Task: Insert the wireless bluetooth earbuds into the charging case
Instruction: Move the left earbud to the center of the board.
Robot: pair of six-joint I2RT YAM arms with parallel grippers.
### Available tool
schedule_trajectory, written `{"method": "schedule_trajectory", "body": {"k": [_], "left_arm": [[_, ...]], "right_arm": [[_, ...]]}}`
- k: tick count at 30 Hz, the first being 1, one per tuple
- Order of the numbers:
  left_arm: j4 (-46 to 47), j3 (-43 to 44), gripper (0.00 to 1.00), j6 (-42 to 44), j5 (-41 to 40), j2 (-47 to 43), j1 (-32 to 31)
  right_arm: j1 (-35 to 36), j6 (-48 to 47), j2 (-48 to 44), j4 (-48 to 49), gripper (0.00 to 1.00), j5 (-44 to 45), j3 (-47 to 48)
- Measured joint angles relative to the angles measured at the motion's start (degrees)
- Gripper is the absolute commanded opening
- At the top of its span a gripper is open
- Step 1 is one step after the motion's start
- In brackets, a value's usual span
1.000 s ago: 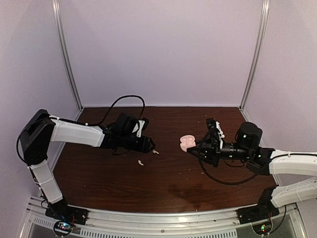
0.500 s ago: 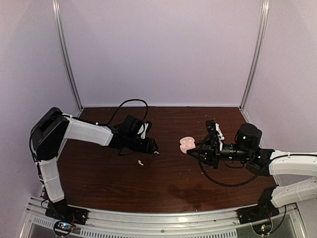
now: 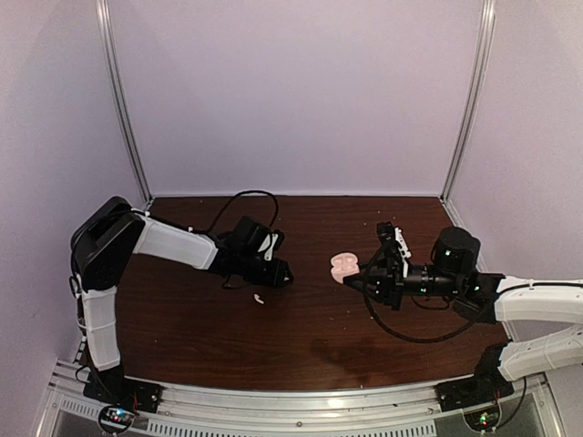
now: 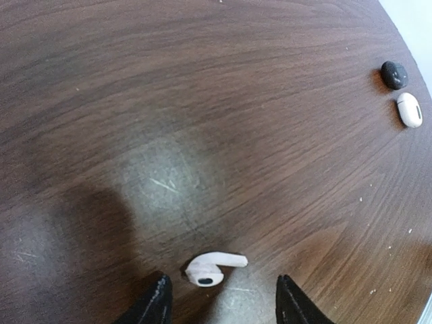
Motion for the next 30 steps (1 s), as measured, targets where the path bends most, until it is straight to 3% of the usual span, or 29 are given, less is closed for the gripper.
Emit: {"method": "schedule_trajectory", "body": {"k": [12, 30], "left_arm": [[-0.98, 4.74, 0.4, 3.48, 1.33, 3.96, 0.0], [-12.09, 10.62, 0.16, 14.75, -6.49, 5.51, -2.21]], "right_arm": [[0.0, 0.02, 0.22, -0.33, 0.05, 0.02, 0.02], [0.0, -0.02, 1.27, -2.47, 0.04, 0.44, 1.25]]}}
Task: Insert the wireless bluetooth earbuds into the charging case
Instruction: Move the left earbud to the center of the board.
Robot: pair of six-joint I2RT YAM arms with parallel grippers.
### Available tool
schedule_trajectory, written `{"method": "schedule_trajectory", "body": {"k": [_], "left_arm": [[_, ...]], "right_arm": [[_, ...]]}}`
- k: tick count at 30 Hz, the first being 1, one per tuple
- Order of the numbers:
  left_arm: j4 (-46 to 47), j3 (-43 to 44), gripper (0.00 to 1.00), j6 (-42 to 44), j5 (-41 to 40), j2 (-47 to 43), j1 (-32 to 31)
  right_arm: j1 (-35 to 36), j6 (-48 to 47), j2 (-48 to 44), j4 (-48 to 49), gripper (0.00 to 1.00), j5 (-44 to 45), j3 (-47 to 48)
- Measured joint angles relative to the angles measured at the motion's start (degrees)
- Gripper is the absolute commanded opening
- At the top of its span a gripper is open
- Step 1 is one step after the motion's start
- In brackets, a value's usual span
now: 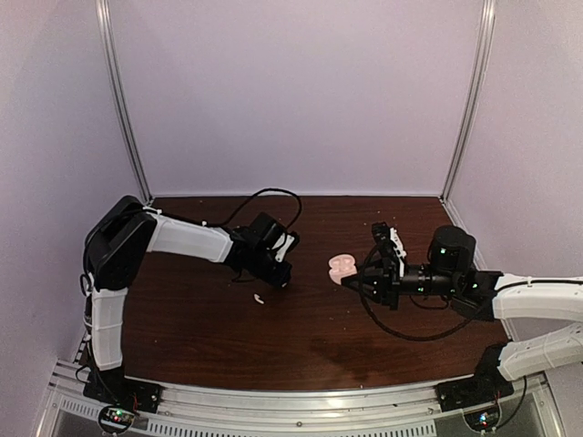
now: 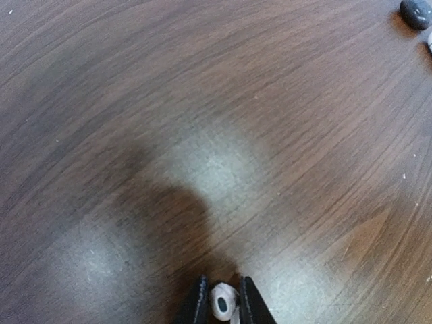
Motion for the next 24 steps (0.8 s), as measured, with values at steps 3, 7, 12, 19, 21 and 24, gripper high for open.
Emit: {"method": "schedule_trajectory", "body": {"k": [3, 7, 12, 19, 21, 24], "left_arm": [[-0.98, 0.0, 0.14, 1.25, -0.72, -0.35, -0.61], [-3.63, -1.49, 0.12, 2.56, -0.87, -2.43, -2.16], [-7.91, -5.77, 0.12, 3.76, -0.39, -6.73, -5.09], [-15.52, -13.11, 0.15, 4.52, 1.79, -14.1, -9.07], [-18.14, -14.8, 0.21, 4.55, 2.12, -15.87, -9.51], [-21.77, -15.65, 0.33, 4.59, 2.05, -16.65, -9.51]], "right_arm": [[0.0, -0.02, 0.13, -0.52, 0.04, 0.02, 0.0], [0.0, 0.0, 0.24, -0.79, 0.04, 0.04, 0.07], [0.0, 0.0, 0.33, -1.22, 0.04, 0.04, 0.68], [0.0, 0.0, 0.35, -1.42, 0.03, 0.04, 0.83], [0.0, 0.0, 0.35, -1.44, 0.03, 0.04, 0.87], [0.0, 0.0, 0.35, -1.62, 0.03, 0.02, 1.14]]}}
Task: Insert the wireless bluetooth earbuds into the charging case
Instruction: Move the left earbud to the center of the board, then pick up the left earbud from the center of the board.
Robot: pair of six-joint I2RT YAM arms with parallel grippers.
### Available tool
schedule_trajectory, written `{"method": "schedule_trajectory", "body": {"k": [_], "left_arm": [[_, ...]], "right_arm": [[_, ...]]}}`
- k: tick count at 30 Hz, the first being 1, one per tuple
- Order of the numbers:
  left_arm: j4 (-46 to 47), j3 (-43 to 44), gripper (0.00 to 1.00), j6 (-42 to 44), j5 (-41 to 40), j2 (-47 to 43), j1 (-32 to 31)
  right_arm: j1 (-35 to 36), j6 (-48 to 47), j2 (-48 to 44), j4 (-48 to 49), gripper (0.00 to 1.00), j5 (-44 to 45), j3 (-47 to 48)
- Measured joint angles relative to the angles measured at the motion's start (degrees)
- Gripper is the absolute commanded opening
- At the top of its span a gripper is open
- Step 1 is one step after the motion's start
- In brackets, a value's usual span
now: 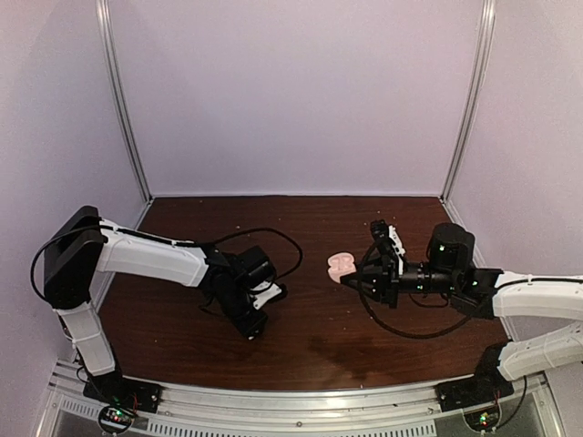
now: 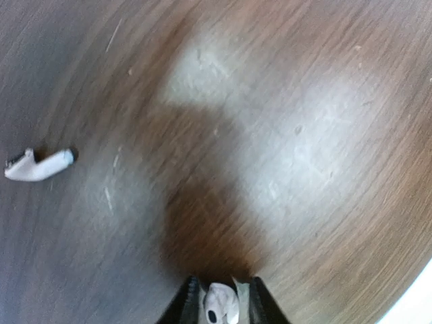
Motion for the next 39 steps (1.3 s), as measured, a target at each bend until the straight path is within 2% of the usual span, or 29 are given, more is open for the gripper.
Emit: {"method": "schedule_trajectory", "body": {"k": [5, 13, 24, 39], "left_arm": [[-3.82, 0.61, 0.37, -0.02, -0.33, -0.26, -0.02], [-9.16, 4.09, 0.32, 0.07, -2.12, 1.86, -0.13], [-11.98, 10.38, 0.3, 0.96, -3.65, 5.44, -1.14], [-13.75, 11.06, 0.23, 1.22, -4.02, 7.06, -1.42]], "right_arm": [[0.09, 0.0, 0.07, -0.09, 0.04, 0.0, 0.46], [0.11, 0.0, 0.07, -0.13, 0.03, 0.02, 0.46], [0.11, -0.07, 0.07, -0.2, 0.03, 0.33, 0.46], [0.11, -0.07, 0.33, -0.5, 0.03, 0.9, 0.46]]}}
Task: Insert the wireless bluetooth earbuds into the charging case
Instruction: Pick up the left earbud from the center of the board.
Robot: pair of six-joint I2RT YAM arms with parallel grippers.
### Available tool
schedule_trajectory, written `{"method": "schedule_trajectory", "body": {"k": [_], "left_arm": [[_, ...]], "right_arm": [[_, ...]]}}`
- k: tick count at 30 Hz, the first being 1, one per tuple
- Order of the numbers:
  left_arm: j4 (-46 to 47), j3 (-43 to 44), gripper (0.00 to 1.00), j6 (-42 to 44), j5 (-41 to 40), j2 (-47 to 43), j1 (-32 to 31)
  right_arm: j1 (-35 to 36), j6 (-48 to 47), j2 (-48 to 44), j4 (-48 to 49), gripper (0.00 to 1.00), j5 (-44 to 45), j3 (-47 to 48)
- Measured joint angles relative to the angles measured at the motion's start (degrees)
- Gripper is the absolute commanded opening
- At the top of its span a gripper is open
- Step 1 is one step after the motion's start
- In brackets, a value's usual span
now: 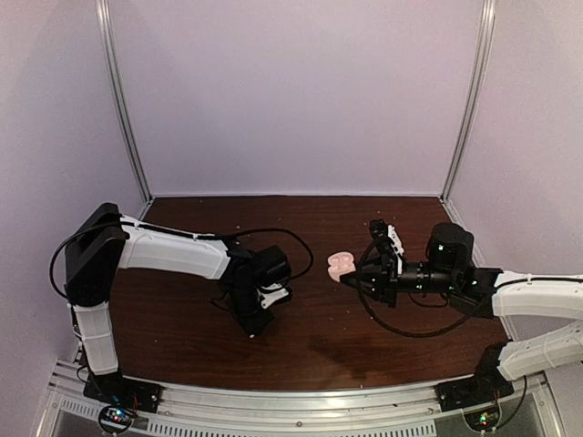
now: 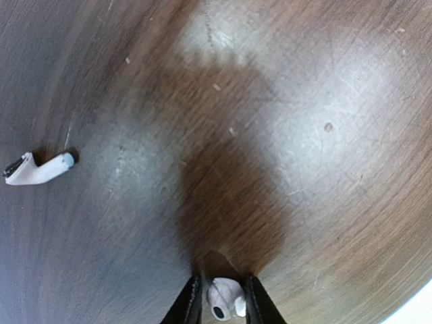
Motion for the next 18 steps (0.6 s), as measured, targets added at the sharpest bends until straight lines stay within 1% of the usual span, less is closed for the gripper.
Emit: {"method": "schedule_trajectory", "body": {"k": [8, 18], "left_arm": [[0.0, 0.07, 0.2, 0.35, -0.42, 0.17, -0.09], [0.42, 0.04, 0.17, 0.42, -1.57, 0.07, -0.09]], "right_arm": [[0.0, 0.0, 0.0, -0.09, 0.03, 0.09, 0.0], [0.0, -0.04, 0.0, -0.55, 0.03, 0.17, 0.0]]}}
